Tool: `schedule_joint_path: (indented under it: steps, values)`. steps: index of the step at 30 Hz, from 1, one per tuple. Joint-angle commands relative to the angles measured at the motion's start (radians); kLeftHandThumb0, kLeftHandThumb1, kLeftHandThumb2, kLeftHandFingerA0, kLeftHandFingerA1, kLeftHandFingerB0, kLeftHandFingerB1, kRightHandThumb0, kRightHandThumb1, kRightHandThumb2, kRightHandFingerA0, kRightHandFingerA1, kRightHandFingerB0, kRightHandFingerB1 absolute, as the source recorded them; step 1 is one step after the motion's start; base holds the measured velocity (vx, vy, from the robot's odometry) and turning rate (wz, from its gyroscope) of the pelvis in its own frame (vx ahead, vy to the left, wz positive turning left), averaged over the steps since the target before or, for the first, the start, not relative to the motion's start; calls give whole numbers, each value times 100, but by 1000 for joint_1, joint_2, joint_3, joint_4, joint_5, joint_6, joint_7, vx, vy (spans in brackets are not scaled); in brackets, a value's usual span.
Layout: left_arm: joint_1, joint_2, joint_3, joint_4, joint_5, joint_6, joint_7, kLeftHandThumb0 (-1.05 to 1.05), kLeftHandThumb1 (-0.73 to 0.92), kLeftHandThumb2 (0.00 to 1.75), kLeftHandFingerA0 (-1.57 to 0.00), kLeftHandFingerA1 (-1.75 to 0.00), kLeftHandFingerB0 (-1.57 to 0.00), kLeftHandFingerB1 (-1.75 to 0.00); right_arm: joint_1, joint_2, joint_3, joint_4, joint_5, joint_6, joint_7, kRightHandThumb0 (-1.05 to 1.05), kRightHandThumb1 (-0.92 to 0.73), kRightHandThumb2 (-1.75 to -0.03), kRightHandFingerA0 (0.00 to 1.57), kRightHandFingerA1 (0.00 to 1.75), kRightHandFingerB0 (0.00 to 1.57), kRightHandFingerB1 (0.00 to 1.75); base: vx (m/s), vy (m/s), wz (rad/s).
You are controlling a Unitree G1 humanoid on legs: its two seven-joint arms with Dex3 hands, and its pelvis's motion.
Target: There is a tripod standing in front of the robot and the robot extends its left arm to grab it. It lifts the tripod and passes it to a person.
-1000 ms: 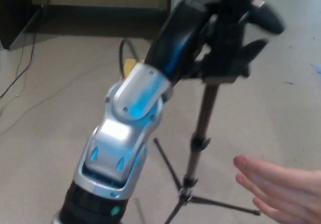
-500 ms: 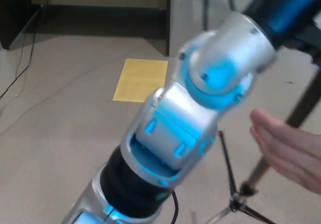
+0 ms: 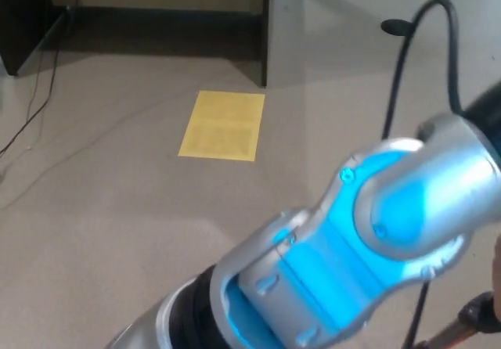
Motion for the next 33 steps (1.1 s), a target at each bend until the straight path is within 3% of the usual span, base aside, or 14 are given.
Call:
schedule_joint_path:
  steps: [1,6,11,18,19,20,21,22,24,25,26,28,30,33]
  values:
    - [80,-116,-22,-38,-16,-64,50,-9,92,72,-47,-175,-37,-152,-6,-26,22,22,-56,1,-52,-56,-74,-63,55,37,46,35,0,0,0]
    - [92,-78,-15,-49,-14,-61,44,-18,92,52,-50,-166,-37,-146,-23,-23,22,30,-60,0,-55,-56,-74,-63,55,37,46,35,0,0,0]
    - [43,32,24,-67,-41,-15,-84,-36,92,73,-30,-157,-12,-141,-39,-18,19,39,-62,0,-56,-56,-74,-63,55,37,46,35,0,0,0]
    - [73,72,43,-78,-20,-41,-121,-34,92,69,-30,-135,-24,-116,-44,-17,16,50,-63,-2,-58,-56,-74,-63,55,37,46,35,0,0,0]
    - [72,80,48,-86,-18,-19,-126,-89,50,90,0,-12,0,0,201,9,-233,-407,122,-315,-301,-102,72,-21,157,92,156,80,0,0,0]
    - [74,86,47,-89,-15,-14,-126,-91,51,92,0,-13,0,0,119,7,-167,-259,122,-4,16,-36,-62,-119,3,51,0,51,0,0,7]
    - [80,95,45,-95,-13,-12,-129,-93,53,93,0,-13,0,0,37,25,-143,-20,115,49,72,-62,-62,-94,68,58,48,52,0,0,0]
    - [83,105,43,-102,-10,-11,-132,-95,54,94,0,-12,0,0,22,41,-166,38,115,10,27,-63,-76,-64,76,42,54,37,0,0,0]
    - [98,125,34,-112,7,-35,-132,-95,54,93,0,-11,0,0,7,67,-209,76,134,72,69,-59,-77,-64,76,43,49,36,0,0,5]
    - [101,127,35,-120,-2,-17,-136,-94,53,93,0,-7,0,0,19,72,-230,70,141,65,80,-61,-62,-95,69,60,43,50,0,0,0]
    - [106,131,36,-125,-5,-12,-140,-95,54,93,0,-4,0,0,34,69,-240,59,140,50,84,-61,-76,-64,75,42,51,36,0,0,0]
    - [121,133,38,-126,-7,-29,-141,-96,54,93,0,-1,0,0,58,69,-254,24,138,38,80,-58,-75,-64,78,45,48,35,0,0,0]
    - [108,147,47,-135,-13,21,-158,-98,57,61,0,0,0,0,59,73,-265,33,137,15,72,-60,-62,-94,70,60,42,50,0,0,0]
    - [104,144,70,-146,-41,94,-167,-98,55,57,0,0,0,0,56,73,-273,44,139,-9,83,-42,-70,-62,70,41,49,36,0,0,0]
